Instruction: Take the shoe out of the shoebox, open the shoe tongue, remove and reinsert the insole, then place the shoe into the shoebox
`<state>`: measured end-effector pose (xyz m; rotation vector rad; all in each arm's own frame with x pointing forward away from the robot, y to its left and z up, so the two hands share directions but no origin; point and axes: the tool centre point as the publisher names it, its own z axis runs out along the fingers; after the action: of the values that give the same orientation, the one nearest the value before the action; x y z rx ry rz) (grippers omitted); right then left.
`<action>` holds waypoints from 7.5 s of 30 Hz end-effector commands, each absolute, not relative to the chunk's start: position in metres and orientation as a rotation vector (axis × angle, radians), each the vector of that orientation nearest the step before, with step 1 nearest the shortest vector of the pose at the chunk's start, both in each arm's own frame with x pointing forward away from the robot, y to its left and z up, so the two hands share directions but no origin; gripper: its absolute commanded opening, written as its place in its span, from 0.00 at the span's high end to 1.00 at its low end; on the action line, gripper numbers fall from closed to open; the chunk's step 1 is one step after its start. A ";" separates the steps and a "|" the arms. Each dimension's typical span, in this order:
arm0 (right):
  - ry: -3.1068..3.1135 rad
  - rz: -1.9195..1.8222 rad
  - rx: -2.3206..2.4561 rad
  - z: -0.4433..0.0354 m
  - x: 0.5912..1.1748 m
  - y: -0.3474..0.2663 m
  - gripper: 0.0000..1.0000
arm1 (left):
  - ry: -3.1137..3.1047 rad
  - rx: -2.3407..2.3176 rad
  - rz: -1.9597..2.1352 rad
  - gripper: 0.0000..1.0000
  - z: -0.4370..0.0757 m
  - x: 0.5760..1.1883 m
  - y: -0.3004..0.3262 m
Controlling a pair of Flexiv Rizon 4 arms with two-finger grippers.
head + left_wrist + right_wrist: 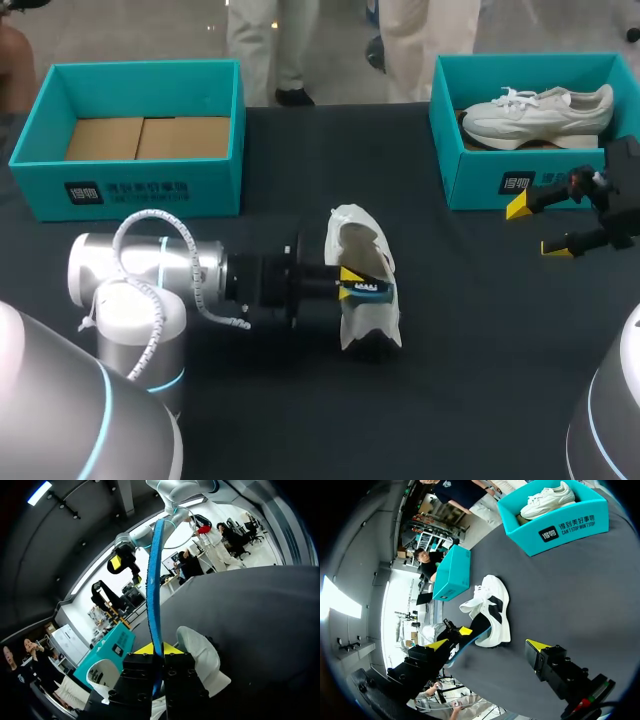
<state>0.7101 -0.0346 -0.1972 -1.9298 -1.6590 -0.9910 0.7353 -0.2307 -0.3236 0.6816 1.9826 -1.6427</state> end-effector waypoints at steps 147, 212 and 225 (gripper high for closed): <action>-1.659 -0.988 -1.934 -0.197 0.710 -0.034 0.00 | 1.983 0.836 -1.332 0.69 -0.336 0.747 -0.226; -1.659 -0.988 -1.934 -0.197 0.710 -0.034 0.00 | 2.059 0.926 -1.333 1.00 -0.348 0.741 -0.232; -1.659 -0.988 -1.934 -0.197 0.710 -0.034 0.00 | 2.051 0.975 -1.338 0.54 -0.331 0.737 -0.225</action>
<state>0.7101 -0.0346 -0.1971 -1.9298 -1.6591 -0.9908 0.7375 -0.2292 -0.3336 0.9683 2.0456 -1.3378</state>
